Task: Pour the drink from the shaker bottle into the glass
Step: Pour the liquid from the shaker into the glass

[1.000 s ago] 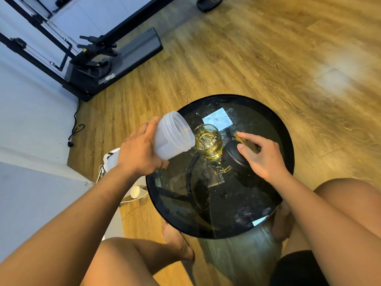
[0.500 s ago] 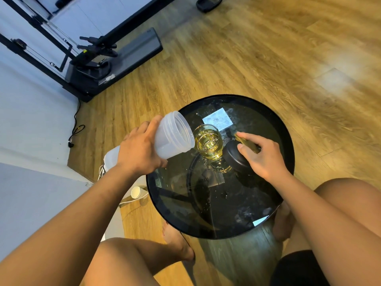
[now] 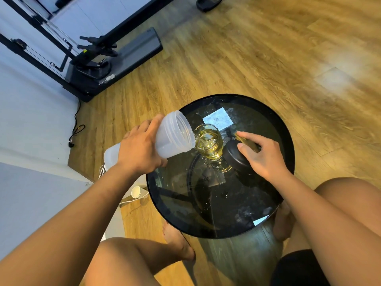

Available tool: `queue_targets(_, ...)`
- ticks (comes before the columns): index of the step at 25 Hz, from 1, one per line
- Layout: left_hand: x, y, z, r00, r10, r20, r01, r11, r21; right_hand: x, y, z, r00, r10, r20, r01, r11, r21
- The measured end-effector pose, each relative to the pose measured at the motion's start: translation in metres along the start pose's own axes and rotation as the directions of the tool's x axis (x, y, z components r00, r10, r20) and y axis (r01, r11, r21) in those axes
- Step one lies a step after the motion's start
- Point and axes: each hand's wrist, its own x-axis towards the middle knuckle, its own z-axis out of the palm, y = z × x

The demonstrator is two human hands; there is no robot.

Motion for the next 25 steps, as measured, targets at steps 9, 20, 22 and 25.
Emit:
queue_targets(9, 0.0029, 0.0013, -0.0003, 1.000, 0.006, -0.013, -0.006, 1.000, 0.023, 0.0008, 0.0009, 0.0004, 1.000, 0.012, -0.003, -0.012, 1.000, 0.008)
queue_targets(20, 0.0024, 0.0023, -0.0025, 0.999, 0.016, -0.031, -0.015, 0.999, 0.038, 0.0007, 0.0016, -0.0005, 1.000, 0.023, -0.007, -0.023, 1.000, 0.004)
queue_targets(22, 0.0023, 0.0023, -0.0028, 0.999, 0.019, -0.032, -0.018, 0.999, 0.047, 0.0010, 0.0017, -0.0001, 1.000, 0.027, -0.004, -0.027, 1.000, 0.007)
queue_targets(25, 0.0029, 0.0027, -0.0032, 0.999, 0.023, -0.047, -0.020, 0.998, 0.057, 0.0013, 0.0023, 0.0003, 0.999, 0.035, -0.001, -0.035, 0.999, 0.005)
